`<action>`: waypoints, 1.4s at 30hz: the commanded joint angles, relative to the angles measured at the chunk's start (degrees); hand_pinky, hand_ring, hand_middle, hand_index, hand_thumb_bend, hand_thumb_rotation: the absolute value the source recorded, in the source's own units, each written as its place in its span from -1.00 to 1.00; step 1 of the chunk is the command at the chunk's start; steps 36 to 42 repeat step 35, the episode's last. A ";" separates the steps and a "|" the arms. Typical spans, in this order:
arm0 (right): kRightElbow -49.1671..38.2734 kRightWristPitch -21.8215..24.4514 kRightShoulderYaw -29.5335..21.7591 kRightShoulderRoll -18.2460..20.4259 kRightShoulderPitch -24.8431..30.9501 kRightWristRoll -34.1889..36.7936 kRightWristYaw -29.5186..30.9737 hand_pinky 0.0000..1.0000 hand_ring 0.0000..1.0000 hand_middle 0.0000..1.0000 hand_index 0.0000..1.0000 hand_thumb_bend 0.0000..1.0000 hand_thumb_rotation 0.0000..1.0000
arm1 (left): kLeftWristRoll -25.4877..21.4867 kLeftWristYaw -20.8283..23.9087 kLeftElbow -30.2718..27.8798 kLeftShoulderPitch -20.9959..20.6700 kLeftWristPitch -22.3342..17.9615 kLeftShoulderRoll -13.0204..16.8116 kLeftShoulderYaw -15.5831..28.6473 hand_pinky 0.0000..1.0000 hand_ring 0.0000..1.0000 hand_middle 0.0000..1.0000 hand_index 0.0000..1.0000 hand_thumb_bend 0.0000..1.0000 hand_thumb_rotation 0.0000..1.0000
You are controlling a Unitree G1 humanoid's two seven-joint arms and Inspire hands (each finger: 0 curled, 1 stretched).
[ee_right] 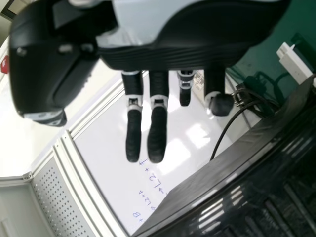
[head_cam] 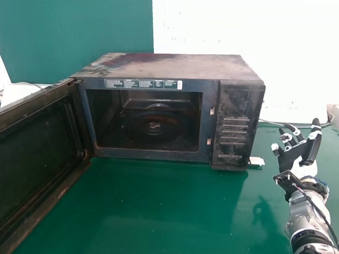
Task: Open the door of oven
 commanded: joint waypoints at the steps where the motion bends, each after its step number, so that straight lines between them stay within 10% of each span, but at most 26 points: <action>1: 0.26 0.15 -0.06 -0.20 -0.32 0.12 0.09 0.69 0.89 1.00 1.00 1.00 0.54 | 0.01 0.41 -0.13 0.35 -0.25 -0.16 -0.82 -0.97 -0.84 -0.57 -0.14 0.56 0.06; 42: 0.59 0.54 -0.11 -0.46 -0.52 0.05 -0.06 0.69 0.89 1.00 1.00 1.00 0.54 | -0.39 1.10 -0.37 0.78 -1.86 -0.72 -2.43 -0.97 -0.84 -0.57 -0.14 0.56 0.06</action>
